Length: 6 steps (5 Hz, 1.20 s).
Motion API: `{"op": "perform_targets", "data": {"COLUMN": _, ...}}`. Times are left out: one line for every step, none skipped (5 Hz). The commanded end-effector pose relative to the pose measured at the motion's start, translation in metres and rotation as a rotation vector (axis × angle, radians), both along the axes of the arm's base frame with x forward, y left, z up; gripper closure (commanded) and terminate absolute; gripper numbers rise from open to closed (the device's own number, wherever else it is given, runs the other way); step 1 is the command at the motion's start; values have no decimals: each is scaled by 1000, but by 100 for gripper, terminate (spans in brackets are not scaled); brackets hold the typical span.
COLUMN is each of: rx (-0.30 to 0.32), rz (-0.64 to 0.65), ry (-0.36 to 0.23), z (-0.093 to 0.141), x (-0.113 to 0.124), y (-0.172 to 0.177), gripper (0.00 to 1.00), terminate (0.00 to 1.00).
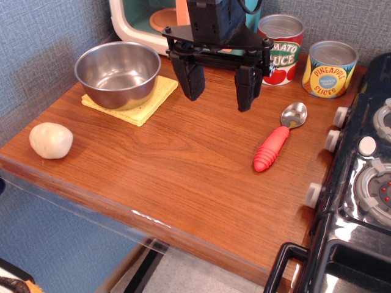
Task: Move the pan to the left of the spoon
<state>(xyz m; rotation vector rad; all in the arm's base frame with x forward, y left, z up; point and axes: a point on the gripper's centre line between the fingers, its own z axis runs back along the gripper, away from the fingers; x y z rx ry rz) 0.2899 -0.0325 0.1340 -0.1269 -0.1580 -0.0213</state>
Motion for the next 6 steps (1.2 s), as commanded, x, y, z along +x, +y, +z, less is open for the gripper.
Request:
{"op": "perform_targets", "data": {"rx": 0, "rz": 0, "ry": 0, "z": 0, "x": 0, "y": 0, "gripper": 0, "terminate": 0}}
{"op": "perform_targets", "data": {"rx": -153, "rz": 79, "ry": -19, "z": 1, "x": -9, "y": 37, "gripper": 0, "terminate": 0}}
{"op": "perform_targets", "data": {"rx": -185, "rz": 156, "ry": -54, "z": -2, "x": 5, "y": 75, "gripper": 0, "terminate": 0}}
{"op": "perform_targets", "data": {"rx": -178, "rz": 248, "ry": -61, "z": -10, "x": 18, "y": 112, "gripper": 0, "terminate": 0}}
{"op": "perform_targets", "data": {"rx": -139, "rz": 311, "ry": -60, "z": -20, "x": 40, "y": 134, "gripper": 0, "terminate": 0}}
{"op": "perform_targets", "data": {"rx": -47, "rz": 291, "ry": -72, "z": -16, "x": 70, "y": 134, "gripper": 0, "terminate": 0}}
